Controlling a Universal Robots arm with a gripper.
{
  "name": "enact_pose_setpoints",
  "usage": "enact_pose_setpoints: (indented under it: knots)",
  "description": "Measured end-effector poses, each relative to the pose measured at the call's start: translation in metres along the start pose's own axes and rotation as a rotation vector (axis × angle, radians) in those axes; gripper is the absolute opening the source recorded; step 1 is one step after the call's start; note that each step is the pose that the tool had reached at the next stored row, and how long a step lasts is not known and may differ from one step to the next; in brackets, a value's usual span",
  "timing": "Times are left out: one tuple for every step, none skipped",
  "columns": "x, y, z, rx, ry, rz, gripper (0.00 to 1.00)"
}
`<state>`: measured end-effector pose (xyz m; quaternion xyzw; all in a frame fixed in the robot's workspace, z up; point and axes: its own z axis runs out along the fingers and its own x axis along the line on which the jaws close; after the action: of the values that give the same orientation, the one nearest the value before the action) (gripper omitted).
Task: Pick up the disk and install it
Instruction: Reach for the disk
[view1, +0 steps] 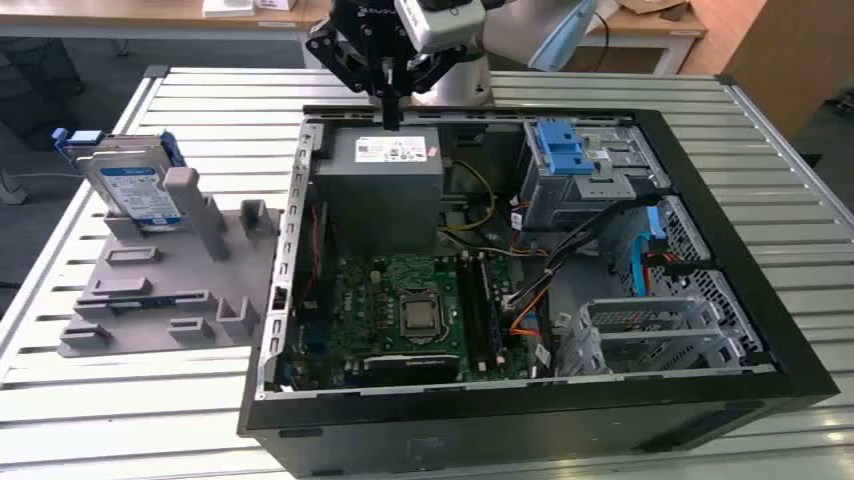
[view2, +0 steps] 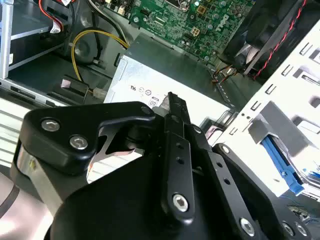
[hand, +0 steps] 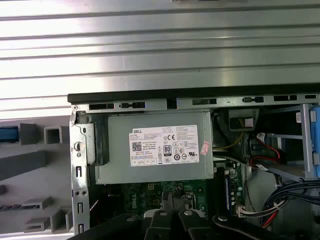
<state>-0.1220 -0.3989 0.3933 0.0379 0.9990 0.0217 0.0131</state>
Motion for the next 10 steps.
enact_pose_setpoints:
  knots:
    - [0.0000,0.0000,0.0000,0.0000,0.0000,0.000,0.11]
    - [0.0000,0.0000,0.0000,0.0000,0.0000,0.000,0.11]
    - [0.0000,0.0000,0.0000,0.0000,0.0000,0.000,0.11]
    - [0.0001,0.0000,0.0000,0.0000,-0.0001,0.000,0.11]
    - [0.0002,0.0000,0.0000,0.0000,0.0000,0.000,0.11]
    - [0.0005,0.0000,0.0000,0.0001,0.0001,0.000,0.11]
    - [0.0010,-0.0001,0.0000,0.0000,0.0000,0.000,0.11]
    - [0.0012,-0.0001,0.0000,0.0000,0.0000,0.000,0.11]
    - [0.0013,-0.0001,0.0000,0.0000,0.0000,0.000,0.11]
    - [0.0019,-0.0002,0.0000,0.0000,0.0000,0.000,0.11]
